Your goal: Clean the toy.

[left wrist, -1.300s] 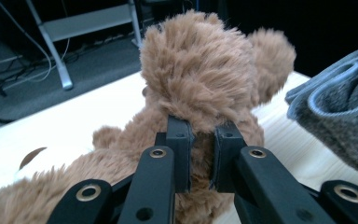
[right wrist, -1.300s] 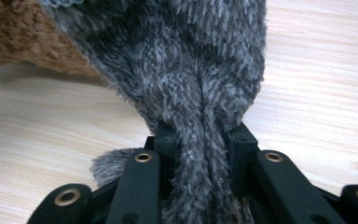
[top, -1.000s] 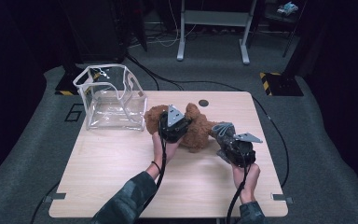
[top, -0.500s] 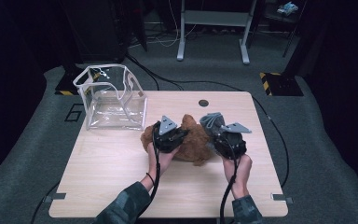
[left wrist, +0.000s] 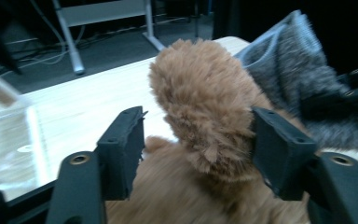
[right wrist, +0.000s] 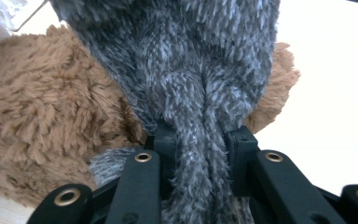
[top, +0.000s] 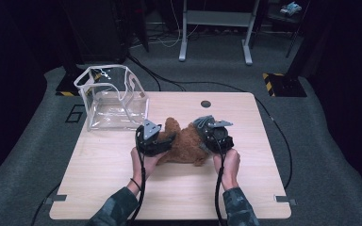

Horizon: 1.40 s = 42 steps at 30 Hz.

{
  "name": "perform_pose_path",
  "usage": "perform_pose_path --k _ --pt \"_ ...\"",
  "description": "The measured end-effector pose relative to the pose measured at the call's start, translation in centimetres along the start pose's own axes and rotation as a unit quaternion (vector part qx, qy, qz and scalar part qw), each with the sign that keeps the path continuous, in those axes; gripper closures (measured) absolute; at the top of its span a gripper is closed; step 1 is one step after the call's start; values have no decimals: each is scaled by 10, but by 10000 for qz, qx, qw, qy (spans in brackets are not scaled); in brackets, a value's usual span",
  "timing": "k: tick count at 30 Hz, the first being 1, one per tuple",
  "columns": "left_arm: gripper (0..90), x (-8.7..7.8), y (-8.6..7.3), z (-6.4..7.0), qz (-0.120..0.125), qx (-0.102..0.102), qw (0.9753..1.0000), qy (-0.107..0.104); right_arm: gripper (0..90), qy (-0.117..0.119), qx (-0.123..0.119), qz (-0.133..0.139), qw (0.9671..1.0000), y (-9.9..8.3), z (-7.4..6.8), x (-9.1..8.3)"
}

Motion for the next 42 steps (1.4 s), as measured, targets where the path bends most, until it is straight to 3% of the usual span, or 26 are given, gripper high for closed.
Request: perform_pose_path --k 7,13,16,20,23,30,35,37,40,42 --pt "280 -21 -21 -12 -85 -163 9996 210 714 -63 -38 31 10000 -2 0 -1" --pt "242 -35 -41 -6 -150 -104 9993 341 713 -49 -46 54 10000 -3 -2 -3" --pt "232 -36 -51 -4 -210 -196 9987 433 713 -36 -25 64 10000 -4 -3 -2" --pt "223 -49 -58 -1 -50 -239 9986 476 714 -70 -69 54 9999 -4 -5 -2" --pt "223 -54 -61 1 -63 -224 9987 458 713 -72 -71 54 9999 -6 -4 -2" --pt "231 -28 -69 -10 -520 -284 9975 393 712 -14 -11 86 10000 -8 -3 -3" --pt "387 -17 -71 -23 -641 -404 9968 251 714 240 12 402 9989 -4 -8 -20" --pt "469 -14 -71 -25 -659 -363 9970 204 714 494 -67 515 9974 -2 -19 -26" --pt "553 -10 -71 -28 -723 -365 9967 98 714 864 -188 440 9951 1 -43 -23" --pt "585 -7 -70 -32 -744 -433 9963 29 713 932 -294 304 9947 2 -55 -14"
Point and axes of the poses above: each handheld gripper's, and its own axes: x roughly forward along the jaws, y roughly out of its top, z roughly to its right, the point moved 1 cm from there along x, roughly forward along the jaws, and after that the axes turned 4 degrees about z, right-handed, at the moved point
